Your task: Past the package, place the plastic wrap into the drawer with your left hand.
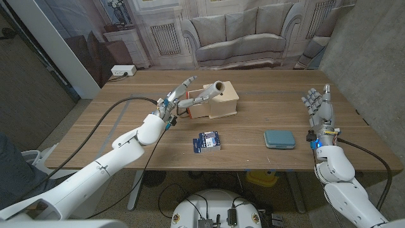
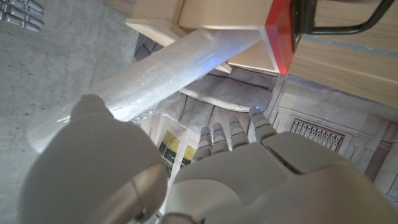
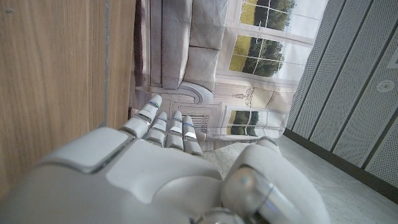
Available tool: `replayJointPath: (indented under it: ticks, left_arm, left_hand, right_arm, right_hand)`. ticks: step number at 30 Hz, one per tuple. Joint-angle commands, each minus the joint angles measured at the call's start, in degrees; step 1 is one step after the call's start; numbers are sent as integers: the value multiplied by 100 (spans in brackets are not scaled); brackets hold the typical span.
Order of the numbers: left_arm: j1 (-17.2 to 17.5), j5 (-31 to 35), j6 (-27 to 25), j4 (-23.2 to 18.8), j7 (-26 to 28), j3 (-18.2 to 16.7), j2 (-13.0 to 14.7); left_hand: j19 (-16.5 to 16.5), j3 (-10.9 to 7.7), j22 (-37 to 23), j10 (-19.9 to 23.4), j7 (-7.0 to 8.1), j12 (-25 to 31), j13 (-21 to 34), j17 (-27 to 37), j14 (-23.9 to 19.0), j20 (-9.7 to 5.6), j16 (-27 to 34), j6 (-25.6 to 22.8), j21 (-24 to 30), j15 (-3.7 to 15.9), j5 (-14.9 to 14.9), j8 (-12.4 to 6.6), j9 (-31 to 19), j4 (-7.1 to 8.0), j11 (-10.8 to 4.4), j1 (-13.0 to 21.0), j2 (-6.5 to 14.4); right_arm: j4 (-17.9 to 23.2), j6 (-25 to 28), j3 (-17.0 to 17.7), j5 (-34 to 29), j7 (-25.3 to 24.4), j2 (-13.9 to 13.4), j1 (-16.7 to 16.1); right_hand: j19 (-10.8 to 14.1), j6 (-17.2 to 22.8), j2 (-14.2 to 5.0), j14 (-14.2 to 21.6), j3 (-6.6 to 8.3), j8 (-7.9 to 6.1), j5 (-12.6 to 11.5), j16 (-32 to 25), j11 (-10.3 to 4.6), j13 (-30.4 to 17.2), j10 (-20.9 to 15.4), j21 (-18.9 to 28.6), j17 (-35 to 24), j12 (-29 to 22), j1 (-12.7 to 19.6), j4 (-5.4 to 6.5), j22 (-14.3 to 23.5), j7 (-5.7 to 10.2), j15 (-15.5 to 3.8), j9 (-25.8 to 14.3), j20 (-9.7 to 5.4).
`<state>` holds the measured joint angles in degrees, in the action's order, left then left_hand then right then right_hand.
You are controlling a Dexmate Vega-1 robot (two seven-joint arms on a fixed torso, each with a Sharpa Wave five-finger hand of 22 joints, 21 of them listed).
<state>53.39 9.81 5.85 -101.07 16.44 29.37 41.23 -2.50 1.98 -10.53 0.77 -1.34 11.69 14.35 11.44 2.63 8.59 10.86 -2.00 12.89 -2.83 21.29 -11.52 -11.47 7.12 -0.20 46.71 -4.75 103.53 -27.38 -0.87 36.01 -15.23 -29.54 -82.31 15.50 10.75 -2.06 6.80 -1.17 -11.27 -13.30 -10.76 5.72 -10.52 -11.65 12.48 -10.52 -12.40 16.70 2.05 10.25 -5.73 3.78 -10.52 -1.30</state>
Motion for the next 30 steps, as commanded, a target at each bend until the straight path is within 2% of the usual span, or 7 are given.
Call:
replayJointPath:
  ticks: [1, 21, 30]
  left_arm:
    - [164, -4, -124, -123, -63, -2, 70]
    - [829, 27, -265, -667, 392, -471, 373]
    - [1109, -45, -239, -840, 583, -791, 483]
  left_hand:
    - [15, 18, -31, -14, -28, 26, 3, 4, 29, 21, 25, -28, -17, -45, 50, -13, 8, -22, 15, 20, 18]
    - [20, 38, -31, 3, -18, 43, -24, -3, 8, 14, 38, -61, -25, -34, 67, -26, 10, -35, -3, 44, 36]
    - [29, 52, -32, 30, 6, 58, -39, -5, -36, 27, 55, -77, -27, -6, 75, -30, 12, -37, -73, 49, 50]
  right_arm:
    - [60, -52, 49, -39, -36, 45, -117]
    - [104, 21, 61, -81, -65, 46, -144]
    - [150, 102, 73, -103, -95, 20, -147]
  right_hand:
    - [36, 16, -30, 54, -34, 9, 6, 0, 6, -23, -46, -7, -16, 12, 24, 11, 32, 4, 17, -27, -12]
    - [41, 9, -35, 56, -44, 11, 6, -1, 0, -23, -49, -17, -16, 11, 24, 8, 32, 9, 17, -27, -13]
    - [43, 9, -37, 55, -49, 11, 6, 0, -5, -23, -46, -21, -16, 13, 23, 7, 33, 8, 16, -27, -13]
